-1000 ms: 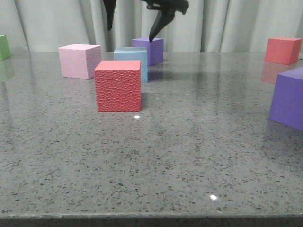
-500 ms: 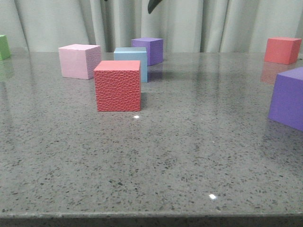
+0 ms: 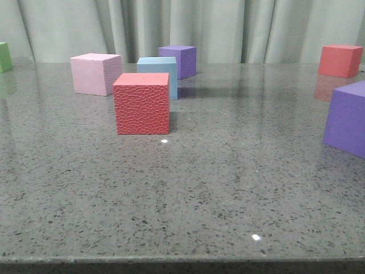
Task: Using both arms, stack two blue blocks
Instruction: 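Raise the right gripper away from the placed cube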
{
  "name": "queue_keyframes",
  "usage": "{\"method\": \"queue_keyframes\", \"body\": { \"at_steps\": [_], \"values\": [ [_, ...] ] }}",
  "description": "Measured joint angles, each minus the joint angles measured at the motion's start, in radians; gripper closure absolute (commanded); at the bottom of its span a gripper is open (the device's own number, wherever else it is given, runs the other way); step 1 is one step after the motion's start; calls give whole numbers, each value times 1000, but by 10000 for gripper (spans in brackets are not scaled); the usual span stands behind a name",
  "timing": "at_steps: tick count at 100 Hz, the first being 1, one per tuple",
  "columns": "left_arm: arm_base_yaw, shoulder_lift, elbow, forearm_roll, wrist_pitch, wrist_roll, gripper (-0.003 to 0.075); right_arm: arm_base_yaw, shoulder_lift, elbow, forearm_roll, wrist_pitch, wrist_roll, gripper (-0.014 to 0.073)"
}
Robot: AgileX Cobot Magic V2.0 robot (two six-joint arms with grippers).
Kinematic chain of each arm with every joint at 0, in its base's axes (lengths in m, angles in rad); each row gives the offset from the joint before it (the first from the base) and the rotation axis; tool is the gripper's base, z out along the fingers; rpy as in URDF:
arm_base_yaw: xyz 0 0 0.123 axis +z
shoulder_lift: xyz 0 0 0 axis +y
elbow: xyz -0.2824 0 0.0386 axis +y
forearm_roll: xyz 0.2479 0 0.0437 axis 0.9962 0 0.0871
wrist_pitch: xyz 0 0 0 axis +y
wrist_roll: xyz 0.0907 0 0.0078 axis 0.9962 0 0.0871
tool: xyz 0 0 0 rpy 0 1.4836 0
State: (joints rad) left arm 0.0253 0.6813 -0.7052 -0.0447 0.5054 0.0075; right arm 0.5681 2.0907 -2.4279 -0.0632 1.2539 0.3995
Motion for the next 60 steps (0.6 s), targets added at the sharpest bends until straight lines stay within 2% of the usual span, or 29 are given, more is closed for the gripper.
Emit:
{"method": "queue_keyframes", "body": {
  "at_steps": [22, 30, 44, 51, 60],
  "values": [
    [0, 0, 0, 0, 0, 0, 144, 0, -73, 124, -26, 0, -23, 4],
    [0, 0, 0, 0, 2, 0, 144, 0, -92, 144, -31, 0, -29, 84],
    [0, 0, 0, 0, 4, 0, 144, 0, -123, 167, -41, 0, -37, 293],
    [0, 0, 0, 0, 4, 0, 144, 0, -140, 175, -51, 2, -42, 344],
    [0, 0, 0, 0, 4, 0, 144, 0, -164, 192, -67, 2, -49, 347]
  ]
}}
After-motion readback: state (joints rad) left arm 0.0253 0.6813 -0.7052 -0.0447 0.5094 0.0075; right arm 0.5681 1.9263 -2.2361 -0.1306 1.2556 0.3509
